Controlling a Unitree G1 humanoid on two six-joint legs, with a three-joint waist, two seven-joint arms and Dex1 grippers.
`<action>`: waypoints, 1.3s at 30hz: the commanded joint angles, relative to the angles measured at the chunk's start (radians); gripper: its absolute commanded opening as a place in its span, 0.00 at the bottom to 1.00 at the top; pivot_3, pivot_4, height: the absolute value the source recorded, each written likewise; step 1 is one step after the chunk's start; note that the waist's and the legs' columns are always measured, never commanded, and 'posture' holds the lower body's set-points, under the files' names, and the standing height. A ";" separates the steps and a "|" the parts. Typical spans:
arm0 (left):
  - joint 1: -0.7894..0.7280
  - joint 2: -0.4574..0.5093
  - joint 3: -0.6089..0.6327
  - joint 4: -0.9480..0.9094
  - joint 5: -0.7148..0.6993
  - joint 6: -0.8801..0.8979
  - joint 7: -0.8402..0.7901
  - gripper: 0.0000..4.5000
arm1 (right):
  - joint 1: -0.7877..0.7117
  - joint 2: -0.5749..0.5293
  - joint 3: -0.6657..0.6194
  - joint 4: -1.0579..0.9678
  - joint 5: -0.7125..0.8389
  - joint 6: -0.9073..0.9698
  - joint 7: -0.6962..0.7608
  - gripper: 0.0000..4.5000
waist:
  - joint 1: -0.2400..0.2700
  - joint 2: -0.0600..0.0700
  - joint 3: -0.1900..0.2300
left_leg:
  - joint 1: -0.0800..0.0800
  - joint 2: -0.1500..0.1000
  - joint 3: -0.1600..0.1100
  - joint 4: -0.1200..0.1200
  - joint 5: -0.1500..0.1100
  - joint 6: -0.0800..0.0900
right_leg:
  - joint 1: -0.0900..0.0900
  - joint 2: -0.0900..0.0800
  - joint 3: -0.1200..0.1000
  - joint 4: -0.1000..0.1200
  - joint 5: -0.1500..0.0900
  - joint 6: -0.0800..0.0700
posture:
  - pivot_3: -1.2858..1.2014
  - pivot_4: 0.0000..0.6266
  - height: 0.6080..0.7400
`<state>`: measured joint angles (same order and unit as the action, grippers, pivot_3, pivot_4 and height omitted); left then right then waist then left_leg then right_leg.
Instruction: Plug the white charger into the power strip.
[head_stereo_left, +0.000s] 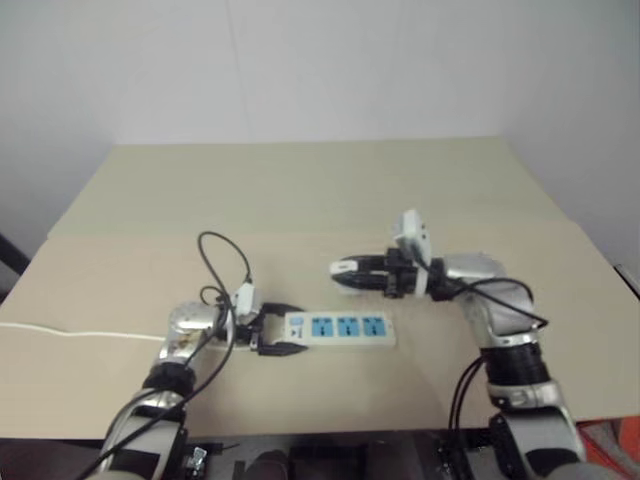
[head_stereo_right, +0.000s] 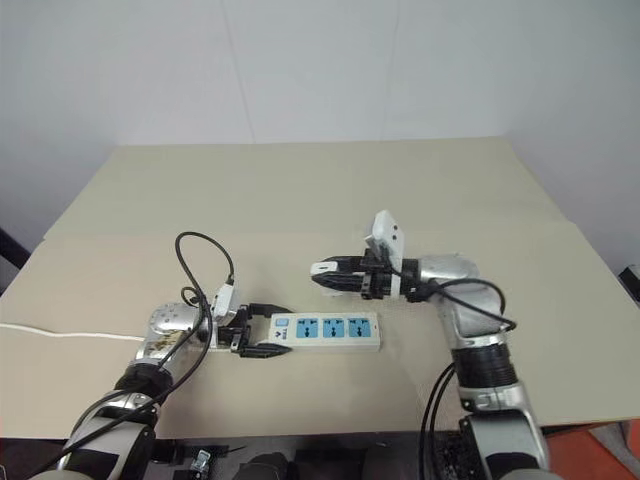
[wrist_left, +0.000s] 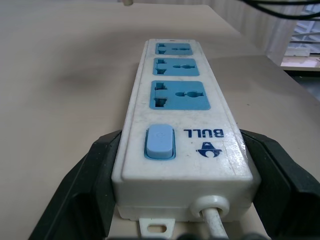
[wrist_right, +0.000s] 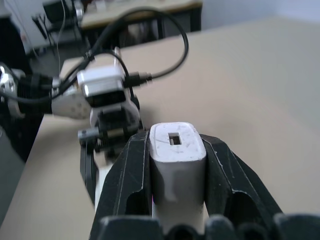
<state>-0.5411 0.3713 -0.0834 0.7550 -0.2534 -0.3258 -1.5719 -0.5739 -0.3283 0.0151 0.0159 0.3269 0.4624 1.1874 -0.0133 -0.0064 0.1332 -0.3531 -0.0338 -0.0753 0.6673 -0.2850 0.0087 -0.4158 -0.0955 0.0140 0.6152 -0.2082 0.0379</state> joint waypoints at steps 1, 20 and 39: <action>0.018 0.008 -0.050 0.002 0.043 0.002 -0.026 0.73 | 0.024 0.043 0.011 -0.040 0.036 -0.089 -0.036 0.25 | 0.000 0.000 0.000 | 0.000 0.000 0.000 0.000 0.000 0.000 | 0.000 0.000 0.000 0.000 0.000 0.000 | 0.52 0.24 1.00; 0.033 0.035 -0.050 -0.052 0.034 0.025 0.007 0.73 | 0.084 0.115 0.099 0.088 0.063 -0.171 -0.083 0.25 | -0.004 -0.001 -0.002 | 0.001 0.001 0.000 0.000 0.000 0.000 | 0.000 0.001 0.000 0.000 0.000 0.000 | 0.52 0.24 1.00; 0.017 0.043 -0.052 -0.038 0.038 0.035 0.015 0.73 | 0.116 0.080 0.131 0.143 0.043 -0.240 -0.069 0.25 | -0.007 -0.001 -0.002 | 0.001 0.001 0.000 0.000 0.000 0.000 | 0.000 0.002 0.000 0.000 0.000 0.000 | 0.52 0.24 1.00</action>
<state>-0.5233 0.3996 -0.1070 0.7048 -0.2541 -0.3008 -1.5519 -0.4593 -0.2468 0.1417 0.1689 0.3746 0.2471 1.1118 -0.0203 -0.0075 0.1307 -0.3521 -0.0327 -0.0752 0.6673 -0.2850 0.0088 -0.4154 -0.0937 0.0144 0.6153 -0.2083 0.0378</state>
